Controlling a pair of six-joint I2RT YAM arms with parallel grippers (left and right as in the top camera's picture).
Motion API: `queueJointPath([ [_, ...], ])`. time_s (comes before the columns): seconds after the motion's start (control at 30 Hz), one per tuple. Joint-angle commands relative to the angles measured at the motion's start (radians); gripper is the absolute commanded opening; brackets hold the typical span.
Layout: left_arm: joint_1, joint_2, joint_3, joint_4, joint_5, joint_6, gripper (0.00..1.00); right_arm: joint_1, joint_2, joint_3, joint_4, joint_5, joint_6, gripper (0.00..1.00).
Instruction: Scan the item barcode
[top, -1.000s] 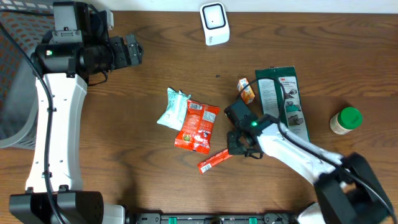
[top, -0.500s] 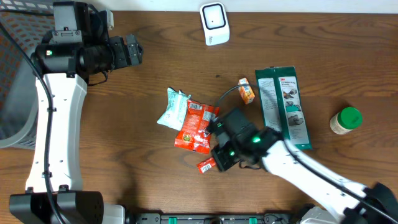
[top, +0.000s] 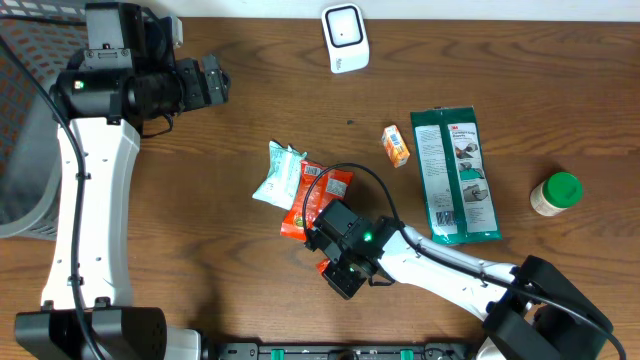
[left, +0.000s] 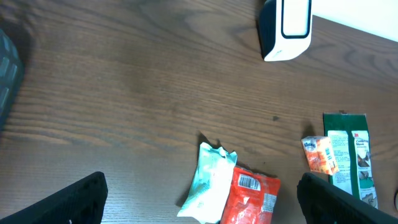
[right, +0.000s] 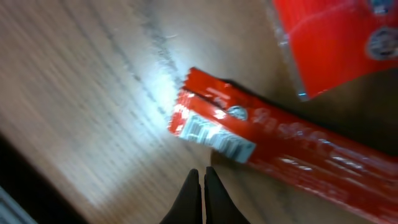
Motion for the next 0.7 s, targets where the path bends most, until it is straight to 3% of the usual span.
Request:
queueJointPath([
  [0.0,0.0,0.003,0.011,-0.004,0.009,0.01,0.98,-0.001,0.005,0.013,0.008,0.127,-0.026,0.01],
  [0.13,0.0,0.003,0.011,-0.004,0.009,0.01,0.97,-0.001,0.005,0.013,0.063,0.279,-0.026,0.01],
  [0.33,0.0,0.003,0.011,-0.004,0.009,0.01,0.97,-0.006,0.004,0.029,0.124,0.291,-0.037,0.01],
  [0.53,0.0,0.003,0.011,-0.004,0.009,0.01,0.97,-0.034,-0.039,0.156,-0.104,0.286,-0.114,0.01],
  [0.6,0.0,0.003,0.011,-0.004,0.009,0.01,0.97,-0.053,-0.063,0.192,-0.176,0.288,-0.173,0.07],
  [0.67,0.0,0.003,0.011,-0.004,0.009,0.01,0.97,-0.072,-0.084,0.203,-0.224,0.288,-0.25,0.32],
])
